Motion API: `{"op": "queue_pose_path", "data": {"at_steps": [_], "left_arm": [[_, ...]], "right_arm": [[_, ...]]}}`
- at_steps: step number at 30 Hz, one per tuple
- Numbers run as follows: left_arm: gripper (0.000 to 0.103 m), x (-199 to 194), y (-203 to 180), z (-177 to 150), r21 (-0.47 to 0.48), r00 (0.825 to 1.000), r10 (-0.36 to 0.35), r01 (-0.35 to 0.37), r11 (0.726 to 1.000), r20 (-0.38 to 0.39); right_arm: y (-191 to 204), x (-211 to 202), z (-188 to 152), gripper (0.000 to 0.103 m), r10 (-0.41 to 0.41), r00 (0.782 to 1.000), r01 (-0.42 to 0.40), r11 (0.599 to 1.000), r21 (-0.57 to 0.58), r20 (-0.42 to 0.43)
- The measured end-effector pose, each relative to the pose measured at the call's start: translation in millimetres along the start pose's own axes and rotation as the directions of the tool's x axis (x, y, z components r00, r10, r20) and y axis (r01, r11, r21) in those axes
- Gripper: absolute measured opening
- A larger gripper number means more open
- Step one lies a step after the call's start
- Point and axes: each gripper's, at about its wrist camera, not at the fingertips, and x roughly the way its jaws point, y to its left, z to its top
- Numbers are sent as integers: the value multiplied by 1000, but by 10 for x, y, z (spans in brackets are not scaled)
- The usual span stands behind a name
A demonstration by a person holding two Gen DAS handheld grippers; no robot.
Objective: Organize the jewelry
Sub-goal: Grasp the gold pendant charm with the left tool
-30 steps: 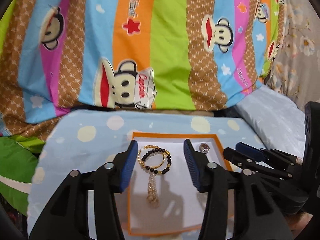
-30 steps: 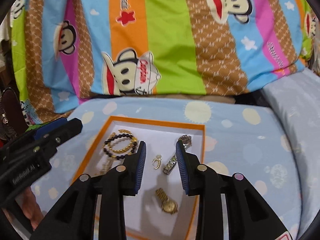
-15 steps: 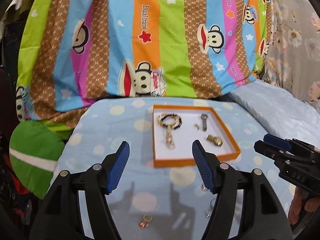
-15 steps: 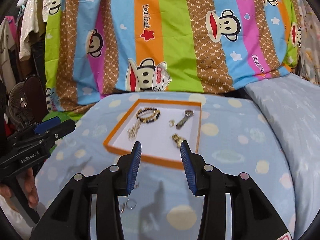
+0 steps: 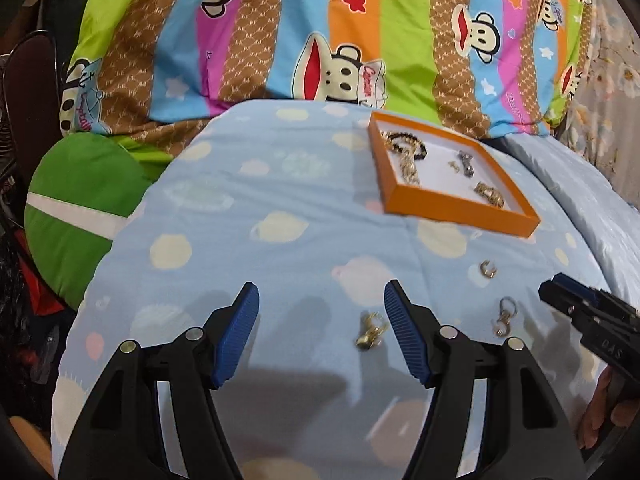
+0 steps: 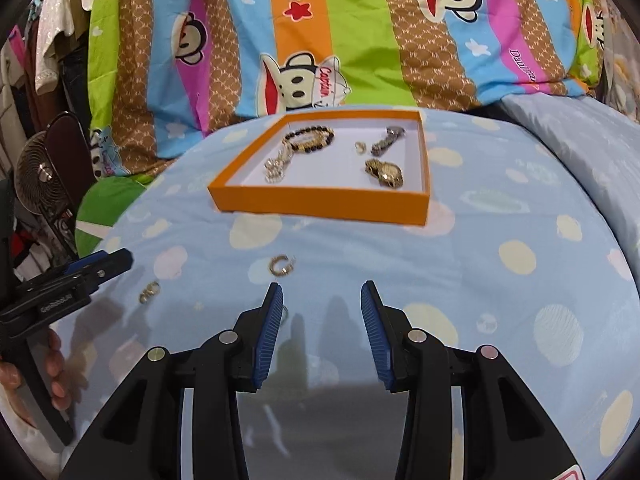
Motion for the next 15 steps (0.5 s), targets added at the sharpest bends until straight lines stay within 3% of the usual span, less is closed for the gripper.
{"op": "queue_pose_path", "data": {"at_steps": [7,15], "left_arm": [[63,13,-213,-127,126,999,-25,28,992,-31],[62,169,-381,-93,180,993,-77,93,979,-95]], "right_arm": [[-68,61,13,41,19,1000,-18,999,38,-21],[-50,88,12,41,18,999,-17,999,34,-32]]}}
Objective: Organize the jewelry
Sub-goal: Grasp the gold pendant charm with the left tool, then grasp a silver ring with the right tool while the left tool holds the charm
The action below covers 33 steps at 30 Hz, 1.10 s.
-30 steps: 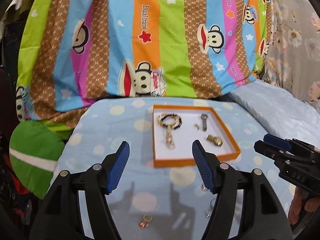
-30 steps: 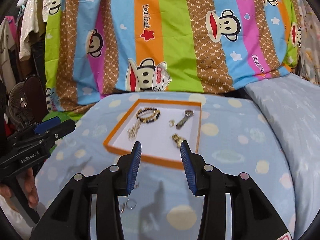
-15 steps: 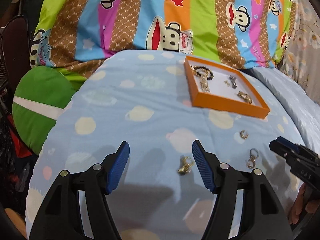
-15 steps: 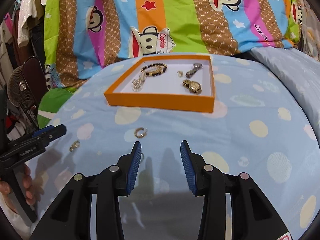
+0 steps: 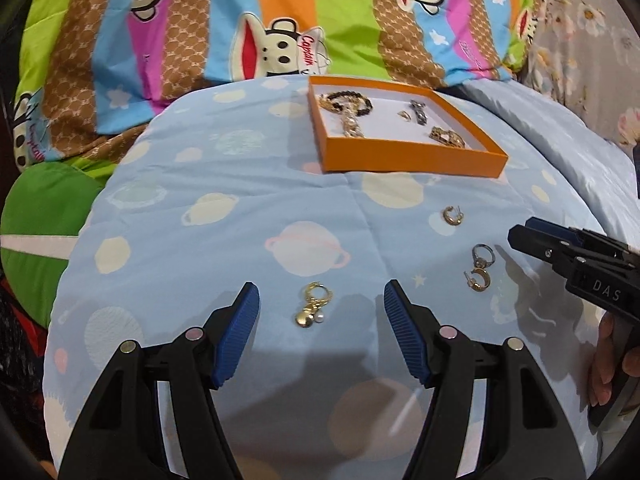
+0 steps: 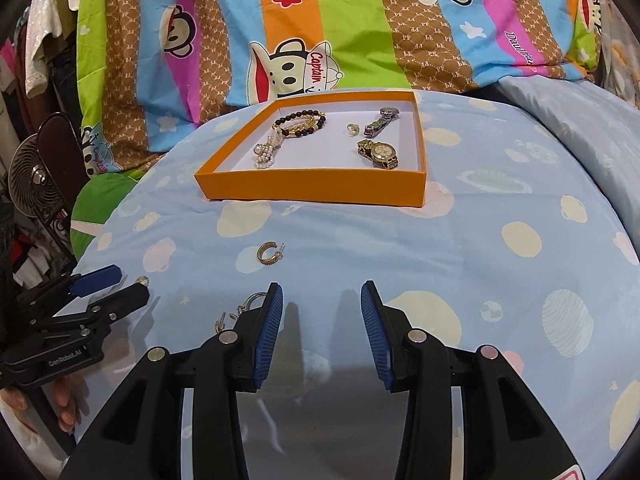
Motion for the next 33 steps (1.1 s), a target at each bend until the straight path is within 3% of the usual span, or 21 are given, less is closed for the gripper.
{"op": "queue_pose_path", "data": {"at_steps": [6,11,14,26,33], "left_arm": [[51,45,23,2,-12,999,-33,32,999,-20],[22,38,53,-3,-26,998,-65,65,998,-16],[13,43,51,-4,-27,997,-78,78,997,-18],[13,27,32,-1,-16,997,-80,80,997,-10],[13,44,16,8,-14,997,-72,72,997,-17]], "right_arm": [[-2,1,1,41,3,1000,-3,1000,3,-1],[21,-1,-4,45,3,1000,-3,1000,-9,6],[22,-4,1,45,7,1000,-7,1000,-11,7],[281,18,-55,45,50,999,-51,992,-119,-18],[316,138,-36,45,61,996,-67,992,-107,-64]]}}
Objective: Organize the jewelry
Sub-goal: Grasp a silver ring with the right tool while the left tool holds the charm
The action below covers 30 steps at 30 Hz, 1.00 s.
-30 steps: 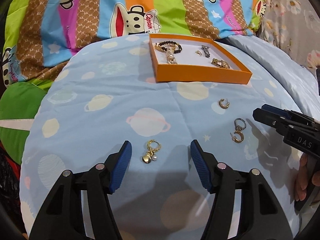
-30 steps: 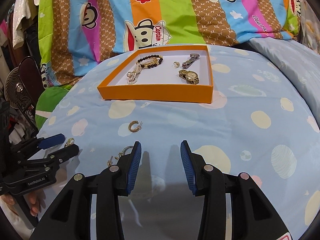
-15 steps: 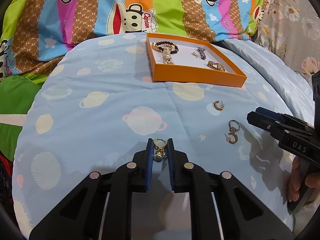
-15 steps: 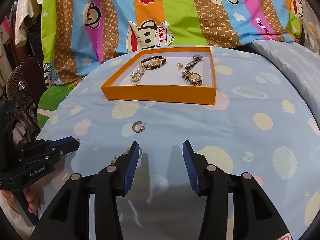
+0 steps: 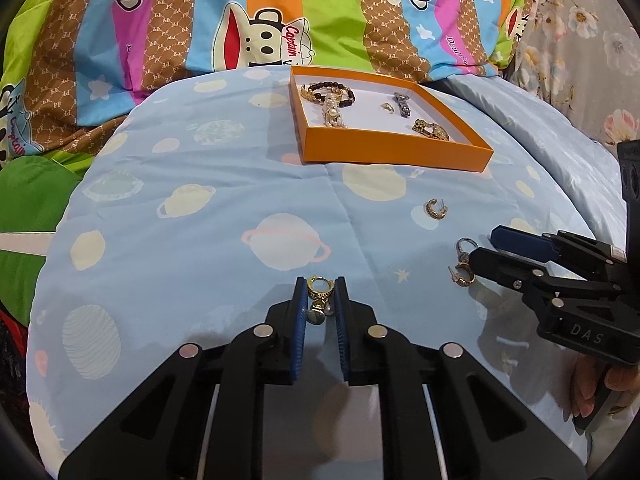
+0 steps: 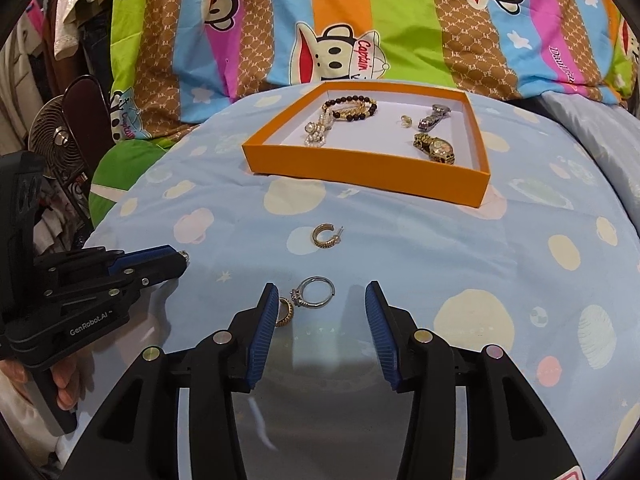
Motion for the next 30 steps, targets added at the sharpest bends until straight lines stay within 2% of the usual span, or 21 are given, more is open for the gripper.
{"op": "queue_pose_path", "data": {"at_steps": [7,14,30], "left_arm": [[13,3,-6,1,1,1000,1,-1,1000,0],[13,2,-7,3,3,1000,2,-2,1000,0],[13,1,-10,5,1,1000,0,0,1000,0]], "right_arm": [[50,62,30,42,-9,1000,9,1000,-1,-13],[-17,79,45,24,-14,1000,15,999,34,-13],[-64,45,40,23,-17,1000,17,999,44,2]]}}
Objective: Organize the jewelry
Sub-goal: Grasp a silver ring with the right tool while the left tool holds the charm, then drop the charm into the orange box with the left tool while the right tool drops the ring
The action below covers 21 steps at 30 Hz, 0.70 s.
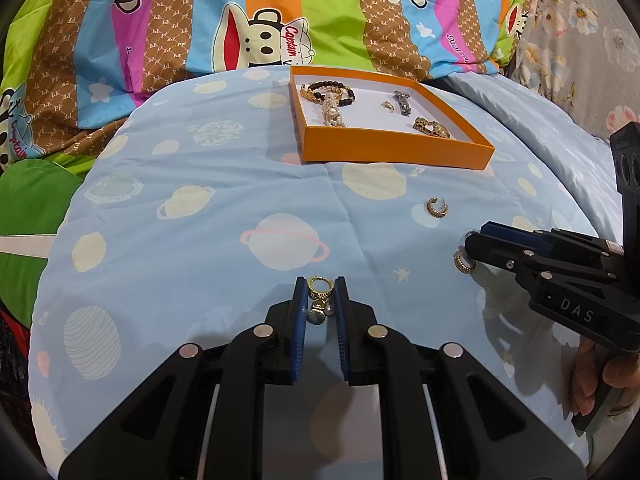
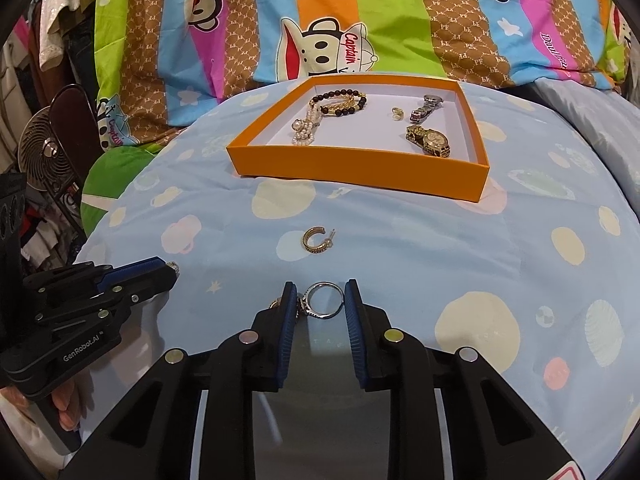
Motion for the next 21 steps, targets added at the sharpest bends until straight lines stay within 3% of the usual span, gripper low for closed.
{"op": "queue_pose_path", "data": {"at_steps": [21], "left_arm": [[13,3,6,-2,-3,1000,-4,4,1000,1]], "right_arm": [[-220,-93,-15,23,-51,998,49,997,66,20]]}}
